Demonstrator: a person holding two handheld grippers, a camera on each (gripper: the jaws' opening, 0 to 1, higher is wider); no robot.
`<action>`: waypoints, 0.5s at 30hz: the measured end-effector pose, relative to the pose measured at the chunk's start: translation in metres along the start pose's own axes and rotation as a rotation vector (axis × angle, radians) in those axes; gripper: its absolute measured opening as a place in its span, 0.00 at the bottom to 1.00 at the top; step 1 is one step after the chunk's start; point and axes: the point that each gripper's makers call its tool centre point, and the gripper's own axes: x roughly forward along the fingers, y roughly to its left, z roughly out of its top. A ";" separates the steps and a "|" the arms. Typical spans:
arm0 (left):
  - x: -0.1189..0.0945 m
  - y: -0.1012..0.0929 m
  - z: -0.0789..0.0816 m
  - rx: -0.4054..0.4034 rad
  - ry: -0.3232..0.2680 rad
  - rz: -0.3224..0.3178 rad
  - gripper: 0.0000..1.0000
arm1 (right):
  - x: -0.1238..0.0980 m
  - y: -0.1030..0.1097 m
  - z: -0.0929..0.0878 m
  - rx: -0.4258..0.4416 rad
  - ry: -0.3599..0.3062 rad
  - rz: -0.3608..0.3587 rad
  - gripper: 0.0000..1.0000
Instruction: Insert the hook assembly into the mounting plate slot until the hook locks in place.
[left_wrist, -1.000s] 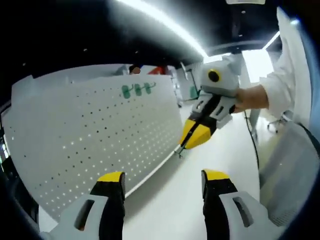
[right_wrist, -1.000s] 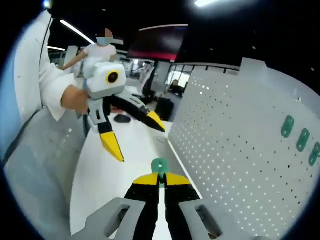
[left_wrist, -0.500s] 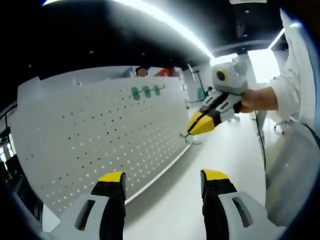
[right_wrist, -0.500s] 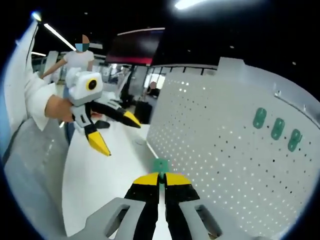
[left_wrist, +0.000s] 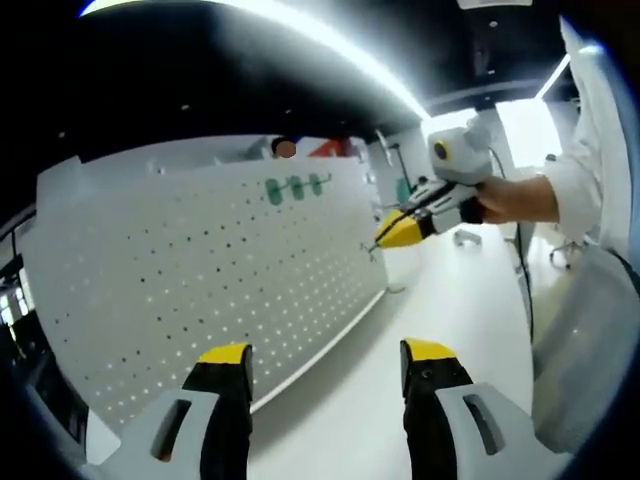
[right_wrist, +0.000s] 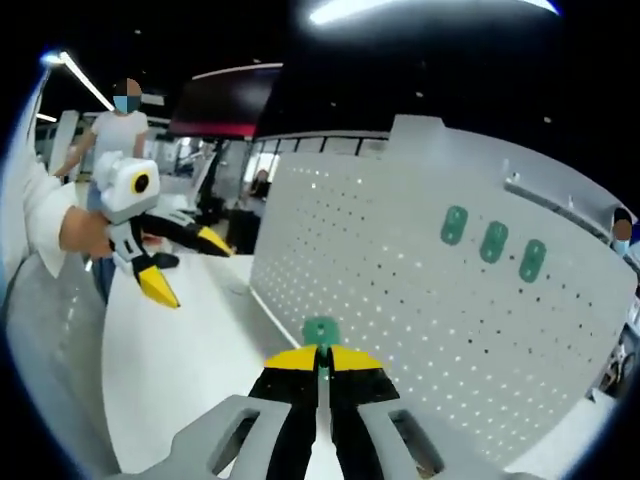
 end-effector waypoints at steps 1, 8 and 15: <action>0.000 0.000 0.000 -0.001 -0.001 0.001 0.61 | -0.001 -0.004 0.000 0.005 -0.001 -0.012 0.00; 0.000 0.000 0.000 -0.003 -0.001 -0.003 0.61 | -0.010 -0.028 0.004 0.028 -0.019 -0.104 0.00; -0.001 0.000 0.000 -0.004 -0.003 -0.002 0.61 | -0.023 -0.058 0.005 0.040 -0.035 -0.209 0.00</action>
